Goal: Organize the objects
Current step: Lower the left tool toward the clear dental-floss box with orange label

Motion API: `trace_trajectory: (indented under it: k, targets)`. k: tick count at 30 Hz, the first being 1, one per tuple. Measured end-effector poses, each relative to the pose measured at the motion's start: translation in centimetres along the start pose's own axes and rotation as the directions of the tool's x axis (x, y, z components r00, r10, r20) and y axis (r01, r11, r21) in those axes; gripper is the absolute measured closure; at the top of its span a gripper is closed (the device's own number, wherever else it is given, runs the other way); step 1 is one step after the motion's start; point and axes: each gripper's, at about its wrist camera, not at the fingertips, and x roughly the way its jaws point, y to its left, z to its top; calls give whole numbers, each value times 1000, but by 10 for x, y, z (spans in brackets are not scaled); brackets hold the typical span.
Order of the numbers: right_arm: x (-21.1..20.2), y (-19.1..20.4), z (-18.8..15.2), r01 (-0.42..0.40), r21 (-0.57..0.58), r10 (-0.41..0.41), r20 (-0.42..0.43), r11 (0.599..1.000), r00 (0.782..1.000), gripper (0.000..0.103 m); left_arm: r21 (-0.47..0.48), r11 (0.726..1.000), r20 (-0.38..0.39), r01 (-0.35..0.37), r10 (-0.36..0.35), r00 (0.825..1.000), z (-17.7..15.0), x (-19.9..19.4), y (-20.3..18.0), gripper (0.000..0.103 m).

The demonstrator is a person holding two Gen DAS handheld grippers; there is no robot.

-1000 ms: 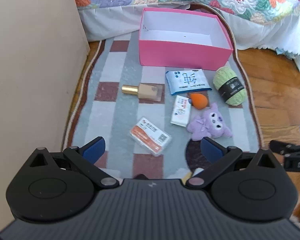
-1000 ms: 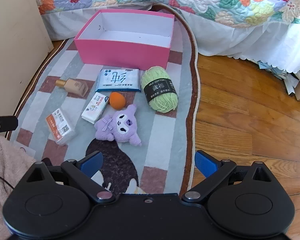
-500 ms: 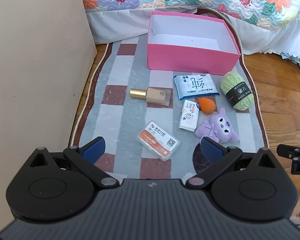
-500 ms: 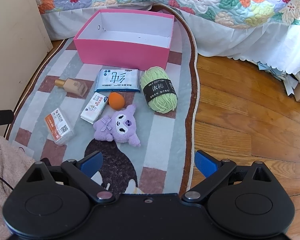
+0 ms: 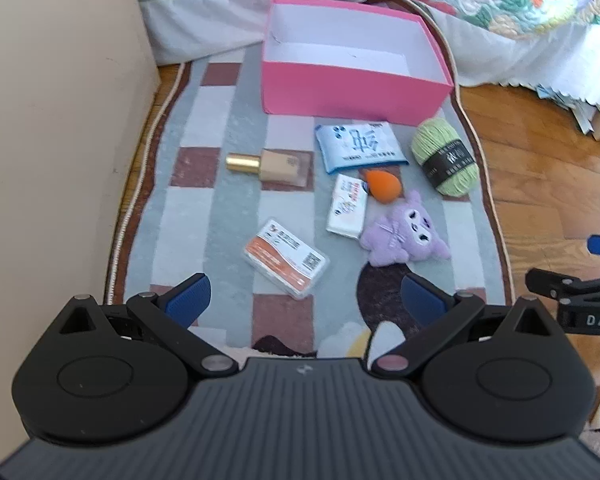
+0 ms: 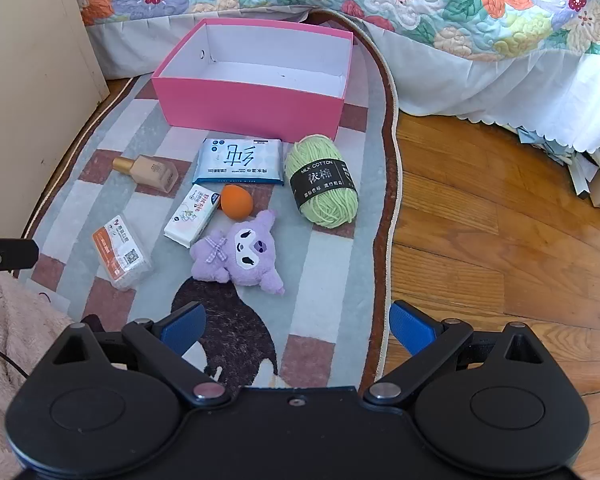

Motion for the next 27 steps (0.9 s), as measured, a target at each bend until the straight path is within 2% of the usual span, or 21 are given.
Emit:
trace_trajectory:
  k: [4, 12, 16, 18, 20, 24, 27]
  targets:
    - [-1, 0, 0, 7, -3, -7, 1, 1000, 1000, 3, 23, 1000, -22, 6, -5, 1000, 1, 3, -2, 0]
    - [2, 3, 1, 0, -23, 0, 8, 1000, 1000, 3, 68, 997, -1, -21, 21, 1000, -5, 2, 4, 0]
    - [-7, 4, 11, -121, -55, 124, 72, 991, 990, 3, 37, 999, -14, 38, -38, 999, 4, 1, 21, 0]
    - [-12, 9, 16, -141, -114, 157, 142, 983, 977, 3, 41, 999, -1, 34, -34, 999, 9, 1, 26, 0]
    - [-12, 18, 24, -175, -190, 207, 166, 966, 964, 3, 71, 997, 15, 9, -10, 1000, 14, 1, 29, 0]
    - [7, 27, 42, -307, -200, 336, 134, 931, 932, 3, 115, 993, 37, -32, 28, 999, 32, 9, 33, 1]
    - [31, 36, 54, -403, -203, 421, 53, 893, 906, 3, 128, 990, 24, -57, 54, 998, 49, 26, 36, 1]
